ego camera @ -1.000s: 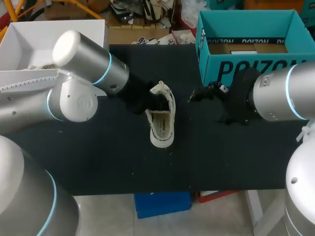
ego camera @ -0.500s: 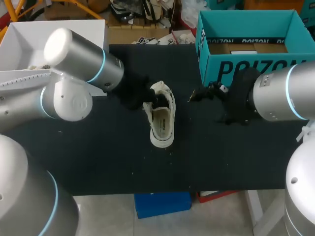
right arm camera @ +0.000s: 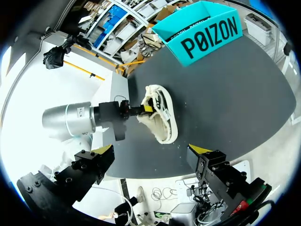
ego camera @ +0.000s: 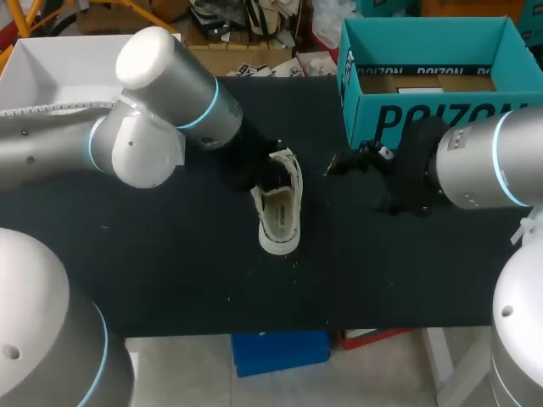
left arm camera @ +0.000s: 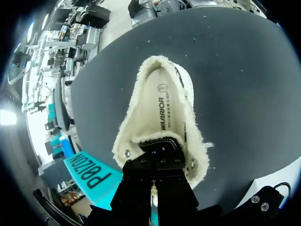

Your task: Take the shoe out of the shoebox, open the shoe tongue, remove and reinsert the insole, then place the shoe into the shoebox

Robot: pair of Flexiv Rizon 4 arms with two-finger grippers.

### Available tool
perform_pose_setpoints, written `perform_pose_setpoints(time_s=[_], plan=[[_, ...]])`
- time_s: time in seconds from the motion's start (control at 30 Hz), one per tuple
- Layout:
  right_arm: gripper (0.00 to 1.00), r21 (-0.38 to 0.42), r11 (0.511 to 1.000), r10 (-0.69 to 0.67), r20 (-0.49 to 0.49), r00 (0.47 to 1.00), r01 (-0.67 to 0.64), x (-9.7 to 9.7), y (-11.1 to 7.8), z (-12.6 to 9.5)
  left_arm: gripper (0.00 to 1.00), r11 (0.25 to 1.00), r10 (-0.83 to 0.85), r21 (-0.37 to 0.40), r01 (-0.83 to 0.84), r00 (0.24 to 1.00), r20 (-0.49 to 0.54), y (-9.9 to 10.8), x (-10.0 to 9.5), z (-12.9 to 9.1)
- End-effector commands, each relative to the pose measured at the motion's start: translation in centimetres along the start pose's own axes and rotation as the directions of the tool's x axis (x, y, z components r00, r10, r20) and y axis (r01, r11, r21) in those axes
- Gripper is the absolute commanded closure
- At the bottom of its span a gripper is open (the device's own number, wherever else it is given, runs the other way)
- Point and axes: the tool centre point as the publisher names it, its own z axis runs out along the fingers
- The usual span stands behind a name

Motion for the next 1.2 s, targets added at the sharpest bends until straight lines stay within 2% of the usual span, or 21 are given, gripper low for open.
perform_pose_setpoints(time_s=[0.03,0.23,0.33,0.47,0.67,0.77,0.93,0.97,1.0,1.07,1.13,1.2], plan=[[0.00,-0.003,1.000,0.001,0.003,1.000,-0.001,0.1,-0.1,0.1,1.00,1.000,0.003,0.015,-0.002,0.998,-0.059,-0.7,0.5,1.0],[0.00,-0.003,1.000,0.001,0.003,1.000,-0.001,0.1,-0.1,0.1,1.00,0.999,-0.009,0.034,0.012,0.997,-0.073,-1.3,1.1,2.0],[0.00,-0.003,1.000,0.001,0.003,1.000,-0.001,0.1,-0.1,0.1,1.00,1.000,0.013,0.029,-0.011,0.998,-0.065,-0.7,0.8,0.7],[0.00,-0.003,1.000,0.001,0.003,1.000,-0.001,0.1,-0.1,0.1,1.00,0.999,0.033,0.028,-0.032,0.998,-0.060,0.2,0.7,-2.1],[0.00,-0.003,1.000,0.001,0.003,1.000,-0.001,0.1,-0.1,0.1,1.00,0.997,0.069,0.047,-0.066,0.995,-0.066,0.4,1.1,-5.6],[0.00,-0.003,1.000,0.001,0.003,1.000,-0.001,0.1,-0.1,0.1,1.00,0.997,0.075,0.043,-0.072,0.994,-0.082,0.7,1.8,-6.9],[0.00,-0.003,1.000,0.001,0.003,1.000,-0.001,0.1,-0.1,0.1,1.00,0.996,0.084,0.035,-0.080,0.989,-0.119,1.0,2.9,-7.7],[0.00,-0.003,1.000,0.001,0.003,1.000,-0.001,0.1,-0.1,0.1,0.88,0.996,0.086,0.039,-0.082,0.988,-0.126,0.8,3.1,-7.8],[0.00,-0.003,1.000,0.001,0.003,1.000,-0.001,0.1,-0.1,0.1,0.82,0.996,0.087,0.041,-0.082,0.988,-0.129,0.7,3.3,-7.8],[0.00,-0.003,1.000,0.001,0.003,1.000,-0.001,0.1,-0.1,0.1,0.79,0.996,0.083,0.043,-0.078,0.988,-0.132,0.5,3.6,-7.6],[0.00,-0.003,1.000,0.001,0.003,1.000,-0.001,0.1,-0.1,0.1,0.63,0.996,0.077,0.049,-0.071,0.988,-0.134,0.4,3.7,-7.1],[0.00,-0.003,1.000,0.001,0.003,1.000,-0.001,0.1,-0.1,0.1,0.58,0.996,0.076,0.051,-0.069,0.988,-0.134,0.2,3.8,-6.6]])
